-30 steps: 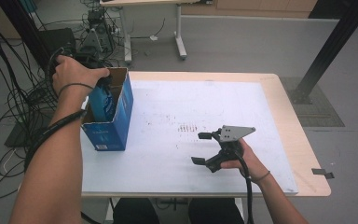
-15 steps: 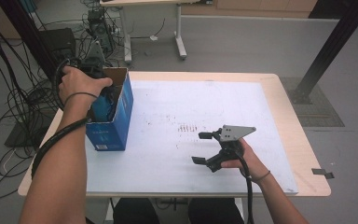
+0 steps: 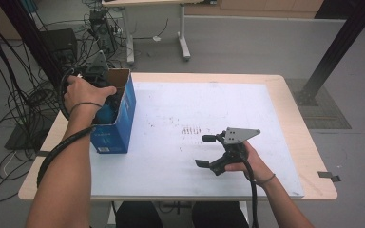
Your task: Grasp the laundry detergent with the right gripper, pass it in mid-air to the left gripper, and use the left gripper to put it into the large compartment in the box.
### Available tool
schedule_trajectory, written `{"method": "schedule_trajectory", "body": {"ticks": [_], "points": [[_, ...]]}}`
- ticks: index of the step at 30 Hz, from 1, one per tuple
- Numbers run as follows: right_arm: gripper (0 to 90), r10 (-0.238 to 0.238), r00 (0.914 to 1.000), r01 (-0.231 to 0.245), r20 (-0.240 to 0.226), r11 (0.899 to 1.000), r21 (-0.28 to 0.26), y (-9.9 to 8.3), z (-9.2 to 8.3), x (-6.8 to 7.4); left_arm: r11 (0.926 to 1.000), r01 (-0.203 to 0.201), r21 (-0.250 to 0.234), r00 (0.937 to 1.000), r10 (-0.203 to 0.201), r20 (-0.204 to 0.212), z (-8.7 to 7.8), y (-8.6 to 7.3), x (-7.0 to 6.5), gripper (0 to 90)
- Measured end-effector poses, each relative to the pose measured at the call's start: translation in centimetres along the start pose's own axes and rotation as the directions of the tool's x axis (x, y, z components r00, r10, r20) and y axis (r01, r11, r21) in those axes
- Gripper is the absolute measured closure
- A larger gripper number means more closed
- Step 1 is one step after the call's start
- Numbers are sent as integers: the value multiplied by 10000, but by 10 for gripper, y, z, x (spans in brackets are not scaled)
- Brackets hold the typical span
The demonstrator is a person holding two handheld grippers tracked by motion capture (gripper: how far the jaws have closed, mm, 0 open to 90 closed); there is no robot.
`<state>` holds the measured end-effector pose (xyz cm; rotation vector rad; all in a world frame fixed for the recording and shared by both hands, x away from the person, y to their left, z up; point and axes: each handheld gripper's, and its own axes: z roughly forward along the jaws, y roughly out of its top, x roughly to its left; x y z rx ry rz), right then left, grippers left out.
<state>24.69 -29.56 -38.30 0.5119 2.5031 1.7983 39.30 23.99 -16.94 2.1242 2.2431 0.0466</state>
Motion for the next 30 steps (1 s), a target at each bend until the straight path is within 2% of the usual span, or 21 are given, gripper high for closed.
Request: {"method": "schedule_trajectory", "body": {"ticks": [14, 30], "points": [[80, -6, 10000, 6, -21, 10000, 12, 0, 2, 0, 9997, -129, 200, 9999, 128, 12, 15, -2, 0, 377], [81, 3, 10000, -3, -79, 10000, -4, 0, 4, 0, 9997, -148, 190, 9999, 149, -27, 21, -5, -2, 377]]}}
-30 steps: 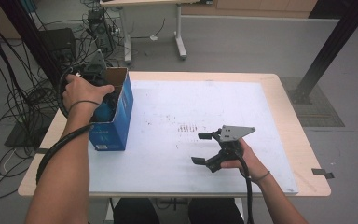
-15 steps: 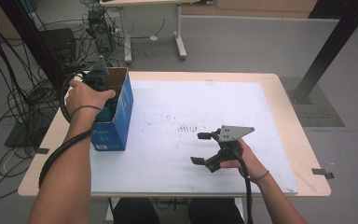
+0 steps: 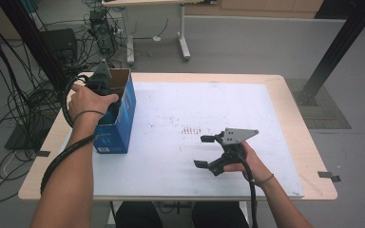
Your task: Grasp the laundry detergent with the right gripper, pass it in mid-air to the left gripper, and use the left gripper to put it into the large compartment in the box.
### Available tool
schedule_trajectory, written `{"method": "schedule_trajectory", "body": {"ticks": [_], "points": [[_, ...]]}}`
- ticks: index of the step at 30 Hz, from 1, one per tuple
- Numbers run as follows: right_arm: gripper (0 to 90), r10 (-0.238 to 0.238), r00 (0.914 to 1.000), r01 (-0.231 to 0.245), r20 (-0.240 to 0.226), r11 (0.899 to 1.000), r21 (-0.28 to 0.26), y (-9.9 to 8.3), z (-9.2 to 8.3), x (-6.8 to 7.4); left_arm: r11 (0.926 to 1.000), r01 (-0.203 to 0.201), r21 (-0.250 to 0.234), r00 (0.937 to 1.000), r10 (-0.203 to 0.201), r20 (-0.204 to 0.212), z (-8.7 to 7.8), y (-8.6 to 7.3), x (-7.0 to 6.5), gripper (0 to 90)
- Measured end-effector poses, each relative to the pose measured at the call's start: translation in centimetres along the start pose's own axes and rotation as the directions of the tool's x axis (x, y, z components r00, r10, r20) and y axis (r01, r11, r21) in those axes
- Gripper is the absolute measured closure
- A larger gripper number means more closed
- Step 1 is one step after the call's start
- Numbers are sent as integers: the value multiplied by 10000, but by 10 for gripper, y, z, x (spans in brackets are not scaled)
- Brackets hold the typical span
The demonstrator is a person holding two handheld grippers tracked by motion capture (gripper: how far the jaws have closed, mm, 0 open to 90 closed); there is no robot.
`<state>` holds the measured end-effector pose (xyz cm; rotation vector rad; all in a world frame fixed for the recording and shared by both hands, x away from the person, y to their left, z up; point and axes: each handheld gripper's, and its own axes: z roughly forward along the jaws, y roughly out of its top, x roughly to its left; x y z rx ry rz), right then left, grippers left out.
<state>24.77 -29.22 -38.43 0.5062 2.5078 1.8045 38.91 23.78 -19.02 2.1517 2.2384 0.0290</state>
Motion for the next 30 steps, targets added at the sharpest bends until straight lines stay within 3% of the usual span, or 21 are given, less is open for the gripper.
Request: {"method": "schedule_trajectory", "body": {"ticks": [30], "points": [[82, 29, 10000, -29, 16, 10000, -12, -1, 0, -1, 9998, 26, 183, 10000, -27, 65, 0, 2, 3, 377]]}}
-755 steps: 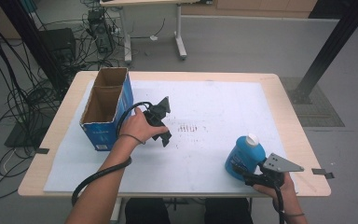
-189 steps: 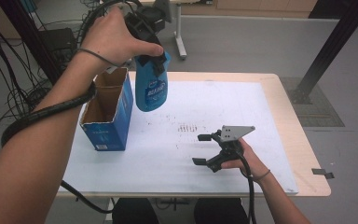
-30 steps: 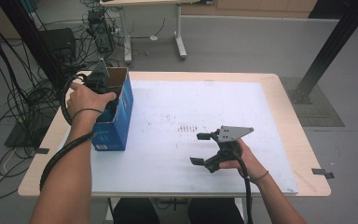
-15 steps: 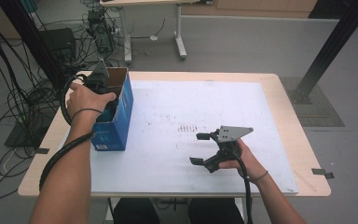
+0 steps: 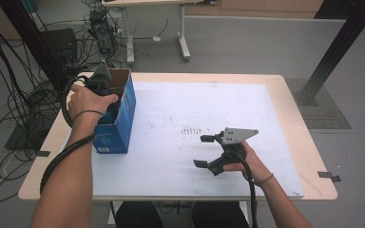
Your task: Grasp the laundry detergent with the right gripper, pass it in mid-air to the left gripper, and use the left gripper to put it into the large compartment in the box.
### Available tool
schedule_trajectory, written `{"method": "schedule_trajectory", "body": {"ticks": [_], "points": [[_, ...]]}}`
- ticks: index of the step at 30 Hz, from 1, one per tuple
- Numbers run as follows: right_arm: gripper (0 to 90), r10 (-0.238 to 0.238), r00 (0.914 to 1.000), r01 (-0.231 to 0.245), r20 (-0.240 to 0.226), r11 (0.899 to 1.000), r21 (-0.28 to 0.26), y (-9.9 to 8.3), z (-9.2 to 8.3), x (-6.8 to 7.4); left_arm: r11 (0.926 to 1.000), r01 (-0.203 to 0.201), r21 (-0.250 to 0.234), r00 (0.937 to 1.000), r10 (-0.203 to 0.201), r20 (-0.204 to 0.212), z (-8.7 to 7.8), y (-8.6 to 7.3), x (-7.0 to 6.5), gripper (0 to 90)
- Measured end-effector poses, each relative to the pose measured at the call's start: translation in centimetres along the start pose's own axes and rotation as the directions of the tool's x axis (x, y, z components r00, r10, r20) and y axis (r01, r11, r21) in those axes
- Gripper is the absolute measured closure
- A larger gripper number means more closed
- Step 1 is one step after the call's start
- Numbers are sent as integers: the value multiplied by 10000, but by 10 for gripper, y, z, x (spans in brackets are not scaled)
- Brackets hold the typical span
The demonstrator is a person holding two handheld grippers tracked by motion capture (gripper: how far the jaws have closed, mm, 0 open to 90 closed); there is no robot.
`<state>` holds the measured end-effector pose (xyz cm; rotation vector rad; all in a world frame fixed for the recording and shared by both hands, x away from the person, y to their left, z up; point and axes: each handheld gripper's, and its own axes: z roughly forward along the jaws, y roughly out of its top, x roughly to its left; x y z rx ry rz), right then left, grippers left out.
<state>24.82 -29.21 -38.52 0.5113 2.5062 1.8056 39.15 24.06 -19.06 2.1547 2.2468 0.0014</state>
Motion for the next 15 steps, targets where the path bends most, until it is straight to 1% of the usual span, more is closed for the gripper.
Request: {"method": "schedule_trajectory", "body": {"ticks": [1, 2, 15], "points": [[82, 10, 10000, -10, 9, 10000, 6, 0, 0, 0, 10000, 60, -1, 10000, -60, 18, 0, 0, 0, 377], [82, -3, 10000, 3, 17, 10000, 7, 0, 0, 0, 10000, -5, 10, 10000, 5, -3, 0, 0, 0, 377], [82, -3, 10000, 3, 6, 10000, -12, 0, -1, -1, 10000, 20, 69, 10000, -20, 38, 0, 0, 2, 377]]}}
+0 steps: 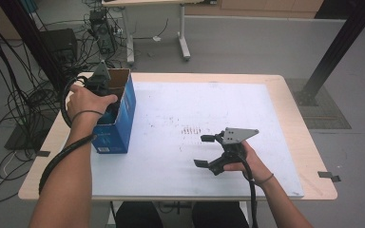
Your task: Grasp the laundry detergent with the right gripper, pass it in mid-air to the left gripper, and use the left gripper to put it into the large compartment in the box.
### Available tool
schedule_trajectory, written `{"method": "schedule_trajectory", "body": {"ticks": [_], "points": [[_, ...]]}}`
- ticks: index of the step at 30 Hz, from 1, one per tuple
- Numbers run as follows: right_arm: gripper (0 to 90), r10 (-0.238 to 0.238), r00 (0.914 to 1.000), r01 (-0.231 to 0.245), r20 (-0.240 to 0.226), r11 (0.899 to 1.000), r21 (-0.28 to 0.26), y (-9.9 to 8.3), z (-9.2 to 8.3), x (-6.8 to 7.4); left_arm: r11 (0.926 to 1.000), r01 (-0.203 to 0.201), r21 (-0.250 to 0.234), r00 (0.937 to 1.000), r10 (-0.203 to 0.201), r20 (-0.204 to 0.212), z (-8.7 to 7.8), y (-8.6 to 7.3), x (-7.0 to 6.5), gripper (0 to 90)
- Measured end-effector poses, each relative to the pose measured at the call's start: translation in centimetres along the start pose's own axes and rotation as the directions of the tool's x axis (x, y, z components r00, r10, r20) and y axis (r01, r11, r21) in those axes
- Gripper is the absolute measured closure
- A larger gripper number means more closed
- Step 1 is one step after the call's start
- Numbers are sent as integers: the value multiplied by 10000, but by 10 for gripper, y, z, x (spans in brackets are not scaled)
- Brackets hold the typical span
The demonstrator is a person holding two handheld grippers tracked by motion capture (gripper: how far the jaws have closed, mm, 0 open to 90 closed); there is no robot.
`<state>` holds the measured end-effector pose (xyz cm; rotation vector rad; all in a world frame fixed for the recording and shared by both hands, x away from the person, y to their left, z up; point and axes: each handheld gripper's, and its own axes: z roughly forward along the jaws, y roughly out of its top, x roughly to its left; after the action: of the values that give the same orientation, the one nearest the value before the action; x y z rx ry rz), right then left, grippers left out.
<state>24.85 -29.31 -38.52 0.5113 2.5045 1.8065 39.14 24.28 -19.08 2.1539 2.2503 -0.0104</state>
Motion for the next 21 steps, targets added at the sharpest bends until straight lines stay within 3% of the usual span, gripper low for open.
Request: {"method": "schedule_trajectory", "body": {"ticks": [21], "points": [[82, 5, 10000, -5, -16, 10000, 48, 0, 1, -1, 10000, -58, 38, 10000, 58, 35, 0, 0, 1, 377]]}}
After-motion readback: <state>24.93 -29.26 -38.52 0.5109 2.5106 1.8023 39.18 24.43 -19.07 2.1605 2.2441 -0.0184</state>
